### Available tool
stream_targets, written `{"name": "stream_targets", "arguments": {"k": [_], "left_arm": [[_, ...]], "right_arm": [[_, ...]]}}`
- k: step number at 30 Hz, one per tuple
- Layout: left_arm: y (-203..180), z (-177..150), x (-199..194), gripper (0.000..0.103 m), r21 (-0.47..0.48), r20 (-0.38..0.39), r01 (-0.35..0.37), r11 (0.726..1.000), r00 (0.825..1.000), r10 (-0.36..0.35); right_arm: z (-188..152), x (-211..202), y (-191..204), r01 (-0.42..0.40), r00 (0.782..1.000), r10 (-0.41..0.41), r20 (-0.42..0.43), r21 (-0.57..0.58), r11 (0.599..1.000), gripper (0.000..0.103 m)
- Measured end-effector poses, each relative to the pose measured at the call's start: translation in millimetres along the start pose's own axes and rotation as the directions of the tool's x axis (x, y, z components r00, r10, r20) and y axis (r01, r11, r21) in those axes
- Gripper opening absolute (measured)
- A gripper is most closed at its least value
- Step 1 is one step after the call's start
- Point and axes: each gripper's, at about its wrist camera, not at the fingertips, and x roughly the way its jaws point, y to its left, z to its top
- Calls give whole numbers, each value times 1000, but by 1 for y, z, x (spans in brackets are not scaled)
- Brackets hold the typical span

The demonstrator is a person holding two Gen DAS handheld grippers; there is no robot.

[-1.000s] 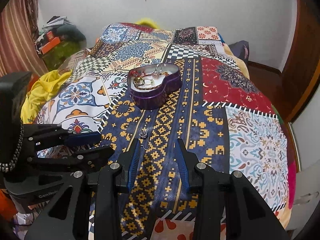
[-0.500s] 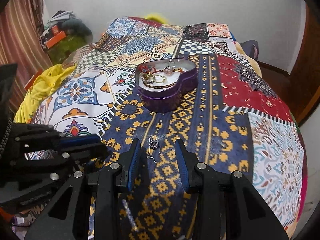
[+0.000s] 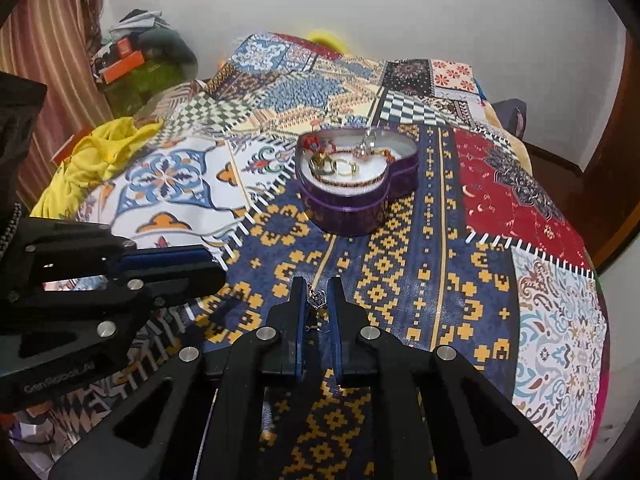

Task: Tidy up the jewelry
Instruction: 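Carry both items into the tin and open both tools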

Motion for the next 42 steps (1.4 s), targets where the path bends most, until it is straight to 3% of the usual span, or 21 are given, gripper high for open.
{"name": "stream_targets", "arguments": {"k": [23, 33, 42], "left_arm": [[14, 70, -36, 9, -13, 173, -22, 1000, 985, 24], [26, 97, -21, 9, -14, 190, -33, 999, 981, 35], [34, 105, 11, 9, -7, 139, -14, 1000, 990, 15]], "right_arm": [[70, -47, -17, 24, 974, -36, 223, 53, 998, 9], [90, -38, -29, 8, 968, -25, 248, 70, 997, 9], [92, -3, -37, -43, 984, 27, 178, 84, 996, 9]]}}
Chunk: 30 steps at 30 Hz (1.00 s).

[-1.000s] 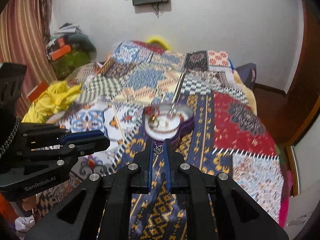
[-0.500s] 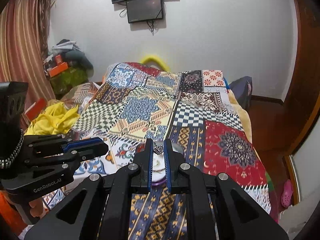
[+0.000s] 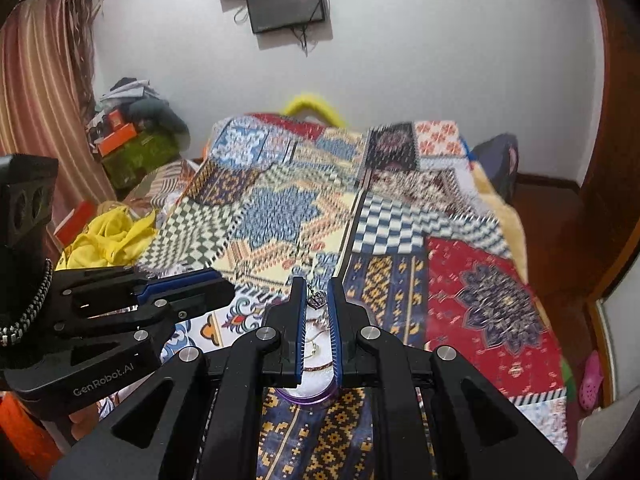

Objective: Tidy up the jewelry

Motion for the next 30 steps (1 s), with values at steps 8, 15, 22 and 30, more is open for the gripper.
{"name": "stream_targets", "arguments": {"k": [8, 15, 22, 30], "left_arm": [[1, -8, 34, 9, -7, -85, 42, 999, 996, -42], [0, -9, 39, 9, -13, -94, 36, 999, 995, -37], [1, -3, 21, 12, -25, -65, 24, 999, 998, -26], [-6, 7, -41, 20, -33, 54, -21, 999, 998, 23]], "right_arm": [[-10, 30, -13, -24, 994, 25, -104, 16, 1000, 9], [-14, 36, -16, -44, 989, 46, -140, 20, 999, 9], [-13, 32, -12, -50, 986, 51, -161, 15, 999, 13], [-2, -19, -2, -1, 999, 1, -36, 2, 1000, 16]]}}
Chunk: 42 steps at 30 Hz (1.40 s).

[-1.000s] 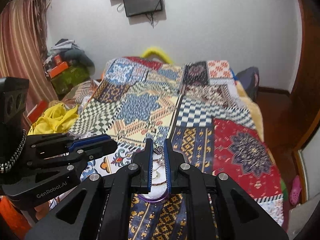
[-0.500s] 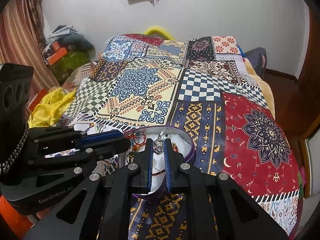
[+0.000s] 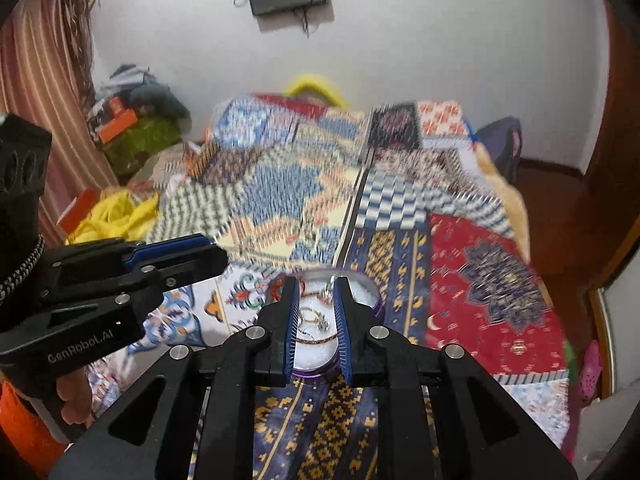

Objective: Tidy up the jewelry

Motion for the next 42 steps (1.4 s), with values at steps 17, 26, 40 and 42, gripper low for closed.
{"name": "stream_targets", "arguments": {"k": [17, 26, 40, 42], "left_arm": [[-70, -17, -221, 60, 51, 516, -132, 990, 852, 87], [-80, -45, -251, 94, 10, 580, -176, 984, 803, 137], [-80, -59, -248, 96, 0, 560, -214, 977, 809, 178], [-81, -60, -246, 96, 1, 559, -220, 976, 809, 182]], "right_arm": [[-19, -219, 75, 181, 818, -143, 558, -13, 983, 25], [-41, -240, 92, 270, 722, -236, 650, 50, 962, 90], [-55, -236, 96, 305, 731, -281, 622, 72, 950, 103], [-56, -236, 97, 304, 734, -280, 619, 70, 950, 103]]}}
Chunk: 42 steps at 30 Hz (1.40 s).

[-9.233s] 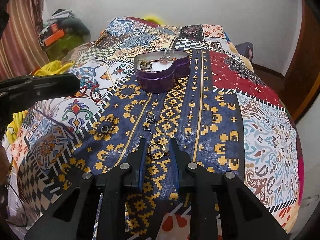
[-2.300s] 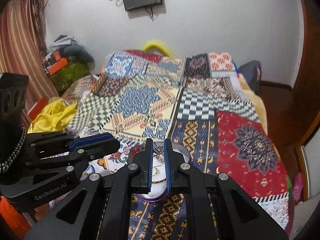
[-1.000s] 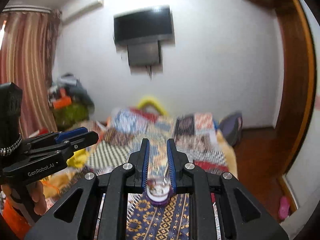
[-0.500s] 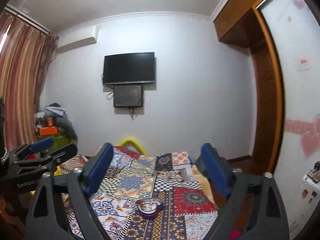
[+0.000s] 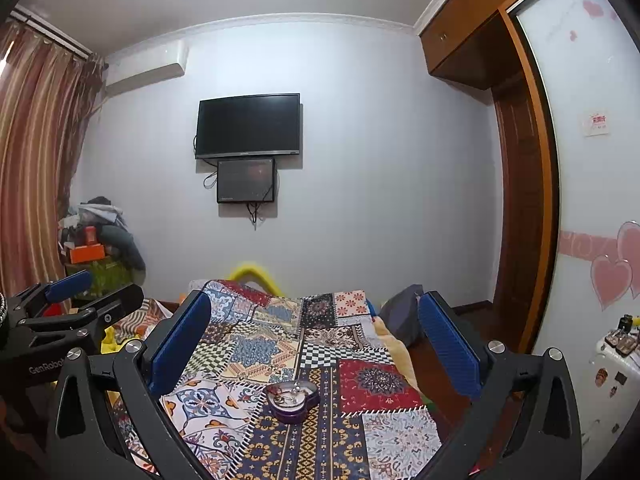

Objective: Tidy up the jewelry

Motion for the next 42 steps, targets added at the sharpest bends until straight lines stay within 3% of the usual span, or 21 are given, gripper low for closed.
{"name": "stream_targets", "arguments": {"k": [42], "left_arm": [[-11, -2, 6, 100, 12, -23, 26, 1000, 999, -26]], "right_arm": [[4, -10, -7, 3, 1000, -3, -26, 7, 1000, 103]]}}
